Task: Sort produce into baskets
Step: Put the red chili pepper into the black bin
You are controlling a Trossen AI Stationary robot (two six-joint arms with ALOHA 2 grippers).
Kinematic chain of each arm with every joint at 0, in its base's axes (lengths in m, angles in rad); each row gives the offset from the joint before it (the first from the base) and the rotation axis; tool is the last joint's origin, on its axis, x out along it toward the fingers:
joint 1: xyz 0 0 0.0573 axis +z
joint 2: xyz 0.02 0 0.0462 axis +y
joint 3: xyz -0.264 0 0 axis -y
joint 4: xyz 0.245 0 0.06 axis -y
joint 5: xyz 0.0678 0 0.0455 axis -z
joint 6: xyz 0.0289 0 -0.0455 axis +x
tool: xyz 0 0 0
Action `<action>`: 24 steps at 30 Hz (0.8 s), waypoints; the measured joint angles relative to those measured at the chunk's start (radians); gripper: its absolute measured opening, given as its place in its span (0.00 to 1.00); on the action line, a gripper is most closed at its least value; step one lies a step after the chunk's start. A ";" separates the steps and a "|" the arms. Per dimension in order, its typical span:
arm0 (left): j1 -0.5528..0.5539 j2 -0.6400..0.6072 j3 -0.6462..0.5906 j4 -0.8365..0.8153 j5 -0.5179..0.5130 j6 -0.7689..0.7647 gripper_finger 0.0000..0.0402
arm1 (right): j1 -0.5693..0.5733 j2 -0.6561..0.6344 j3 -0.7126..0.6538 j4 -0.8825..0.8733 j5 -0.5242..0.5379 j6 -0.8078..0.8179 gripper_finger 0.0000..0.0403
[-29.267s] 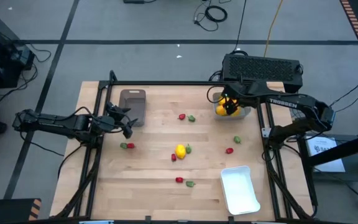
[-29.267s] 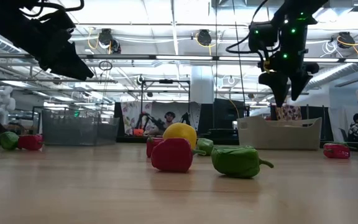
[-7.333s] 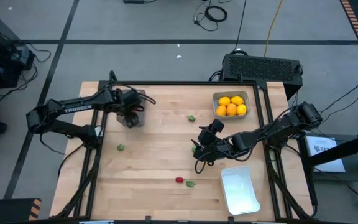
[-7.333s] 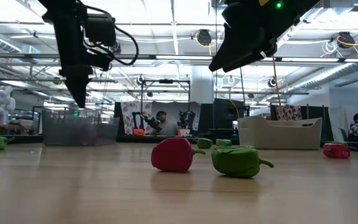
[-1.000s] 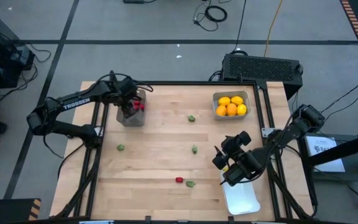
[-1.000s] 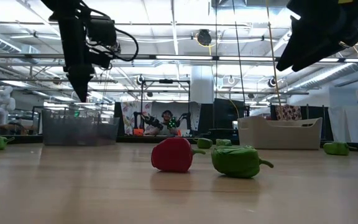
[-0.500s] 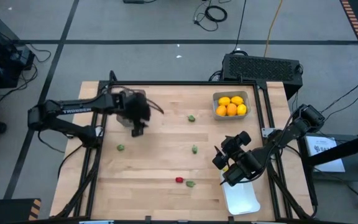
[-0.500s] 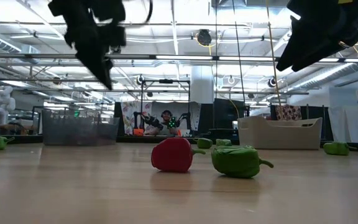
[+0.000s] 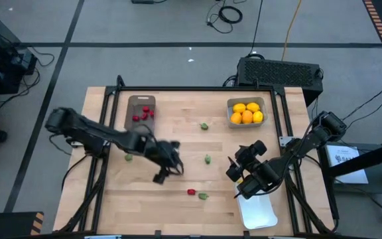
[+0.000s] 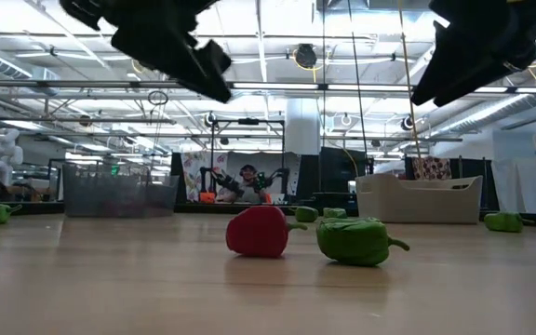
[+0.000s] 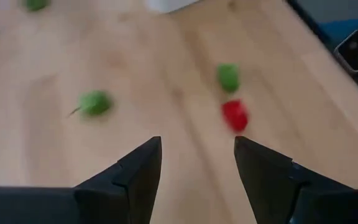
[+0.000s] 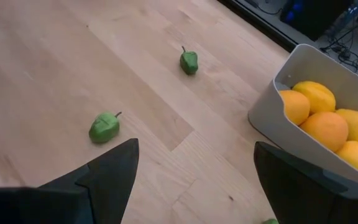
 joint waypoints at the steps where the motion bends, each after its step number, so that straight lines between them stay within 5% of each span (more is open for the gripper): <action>1: -0.022 0.038 0.000 0.063 0.000 -0.001 0.52 | 0.000 0.000 0.000 0.005 0.000 -0.007 0.77; 6: -0.103 0.173 0.000 0.252 0.001 -0.002 0.54 | 0.000 0.000 0.000 0.014 -0.001 -0.014 0.77; 18: -0.125 0.367 0.000 0.395 0.002 -0.004 0.77 | -0.007 0.000 0.000 0.045 -0.001 -0.044 0.77; 24: -0.125 0.443 0.017 0.469 0.008 -0.069 0.81 | -0.006 0.000 0.000 0.058 -0.001 -0.066 0.77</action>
